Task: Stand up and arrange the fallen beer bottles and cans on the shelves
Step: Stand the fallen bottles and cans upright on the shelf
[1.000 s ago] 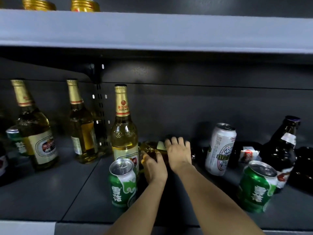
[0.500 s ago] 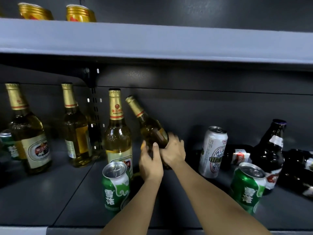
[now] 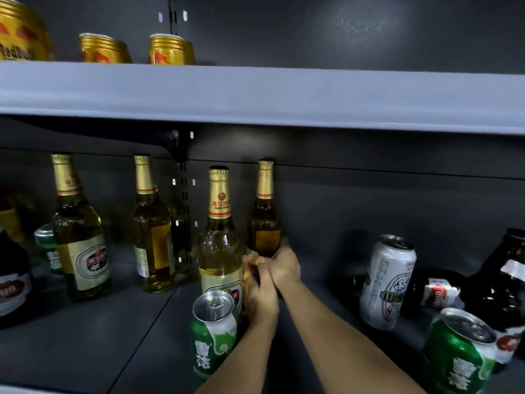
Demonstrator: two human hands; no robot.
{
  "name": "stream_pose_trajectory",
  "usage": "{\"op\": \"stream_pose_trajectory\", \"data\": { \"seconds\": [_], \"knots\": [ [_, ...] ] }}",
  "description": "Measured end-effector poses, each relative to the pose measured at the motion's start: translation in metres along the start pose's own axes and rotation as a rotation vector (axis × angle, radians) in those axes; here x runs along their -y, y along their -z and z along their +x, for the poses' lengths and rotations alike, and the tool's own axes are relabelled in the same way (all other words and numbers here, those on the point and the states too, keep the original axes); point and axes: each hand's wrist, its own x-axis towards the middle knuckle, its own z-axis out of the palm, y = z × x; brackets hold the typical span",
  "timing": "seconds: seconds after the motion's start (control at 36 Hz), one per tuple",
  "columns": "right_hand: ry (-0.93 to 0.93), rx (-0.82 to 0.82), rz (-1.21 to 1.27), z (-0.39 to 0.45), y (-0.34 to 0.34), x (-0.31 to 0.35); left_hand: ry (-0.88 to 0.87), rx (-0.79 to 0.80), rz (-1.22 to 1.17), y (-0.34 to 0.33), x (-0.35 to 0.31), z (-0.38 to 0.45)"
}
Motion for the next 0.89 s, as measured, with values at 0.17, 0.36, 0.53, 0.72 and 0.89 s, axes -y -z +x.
{"op": "stream_pose_trajectory", "data": {
  "seconds": [0.17,0.36,0.53,0.72,0.89],
  "knots": [
    [0.027,0.025,-0.030,0.000,0.005,-0.002,0.008,0.008,0.061,0.001,-0.004,-0.006],
    [0.146,-0.004,-0.236,-0.016,0.022,-0.003,-0.013,-0.026,0.052,0.003,-0.011,-0.022],
    [0.440,-0.548,-0.421,-0.039,0.071,-0.001,-0.050,-0.048,0.047,-0.008,-0.022,-0.059],
    [0.268,-0.927,-0.728,-0.034,0.155,-0.010,-0.111,0.066,0.171,-0.025,-0.023,-0.090],
    [-0.198,-0.336,-0.616,-0.043,0.185,-0.034,-0.167,0.182,0.267,-0.040,-0.026,-0.102]
  ]
}}
